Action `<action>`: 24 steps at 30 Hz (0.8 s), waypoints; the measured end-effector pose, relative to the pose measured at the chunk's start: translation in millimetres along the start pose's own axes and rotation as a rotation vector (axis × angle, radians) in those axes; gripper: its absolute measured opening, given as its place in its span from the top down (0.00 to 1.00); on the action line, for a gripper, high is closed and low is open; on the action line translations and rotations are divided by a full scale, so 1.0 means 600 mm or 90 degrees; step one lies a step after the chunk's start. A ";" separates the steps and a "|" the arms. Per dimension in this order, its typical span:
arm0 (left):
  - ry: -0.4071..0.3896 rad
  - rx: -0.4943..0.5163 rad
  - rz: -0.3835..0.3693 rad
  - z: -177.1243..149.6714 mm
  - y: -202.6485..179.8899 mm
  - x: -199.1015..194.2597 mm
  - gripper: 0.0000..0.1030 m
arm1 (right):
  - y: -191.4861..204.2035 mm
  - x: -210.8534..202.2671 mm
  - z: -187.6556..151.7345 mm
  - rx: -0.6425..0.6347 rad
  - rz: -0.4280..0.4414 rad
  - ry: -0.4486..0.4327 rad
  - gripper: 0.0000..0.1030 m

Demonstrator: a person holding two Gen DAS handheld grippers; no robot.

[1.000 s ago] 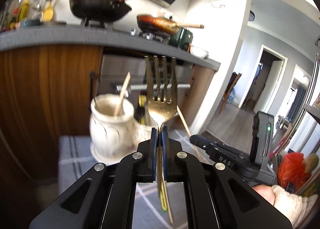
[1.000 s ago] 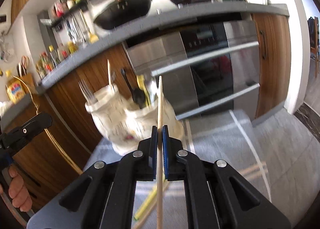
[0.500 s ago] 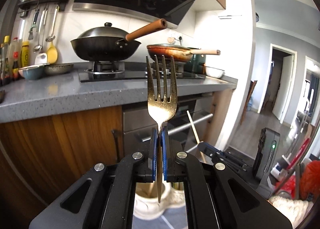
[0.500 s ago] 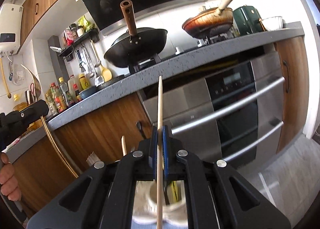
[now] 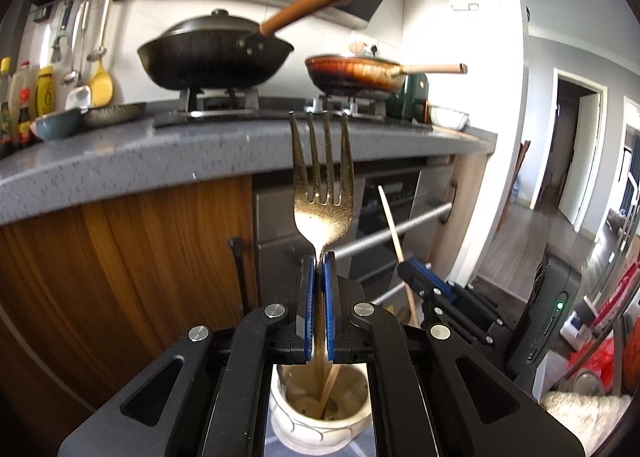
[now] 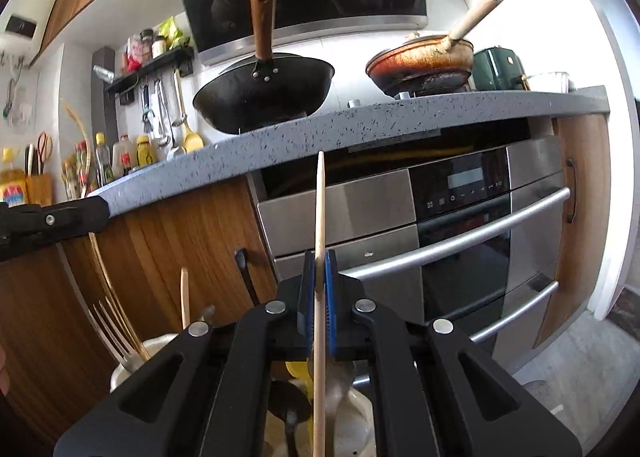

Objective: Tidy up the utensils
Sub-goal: 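Carry the gold fork over the larger cup while the right tool carries the chopstick over the smaller cup, then open the left tool into the larger cup while the right tool releases the chopstick into the smaller cup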

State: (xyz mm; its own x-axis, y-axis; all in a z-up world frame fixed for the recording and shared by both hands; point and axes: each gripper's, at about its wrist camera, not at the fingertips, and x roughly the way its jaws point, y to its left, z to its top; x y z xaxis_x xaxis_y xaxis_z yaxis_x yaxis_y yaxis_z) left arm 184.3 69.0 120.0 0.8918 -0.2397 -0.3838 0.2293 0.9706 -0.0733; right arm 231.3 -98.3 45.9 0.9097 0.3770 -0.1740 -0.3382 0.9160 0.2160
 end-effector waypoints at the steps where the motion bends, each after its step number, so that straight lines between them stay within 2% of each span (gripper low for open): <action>1: 0.003 0.001 0.000 -0.005 -0.001 0.002 0.95 | 0.002 -0.001 -0.004 -0.011 0.000 0.002 0.95; 5: 0.015 0.011 -0.005 -0.025 -0.011 0.003 0.95 | 0.004 -0.015 -0.016 -0.033 0.005 0.003 0.95; 13: 0.044 0.013 -0.023 -0.063 -0.018 -0.002 0.95 | -0.018 -0.057 -0.034 -0.010 0.029 0.028 0.95; 18: 0.068 0.009 -0.009 -0.079 -0.012 0.012 0.95 | -0.021 -0.073 -0.045 -0.014 0.036 0.068 0.95; 24: 0.096 -0.011 -0.007 -0.090 0.000 0.032 0.95 | -0.018 -0.052 -0.063 -0.021 0.020 0.138 0.95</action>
State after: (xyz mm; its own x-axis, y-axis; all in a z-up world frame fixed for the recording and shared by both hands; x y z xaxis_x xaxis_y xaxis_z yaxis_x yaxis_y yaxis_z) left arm 180.3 65.7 62.7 0.8202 -0.2452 -0.5168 0.2304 0.9686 -0.0939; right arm 197.4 -114.7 12.7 0.8264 0.4231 -0.3716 -0.3766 0.9058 0.1940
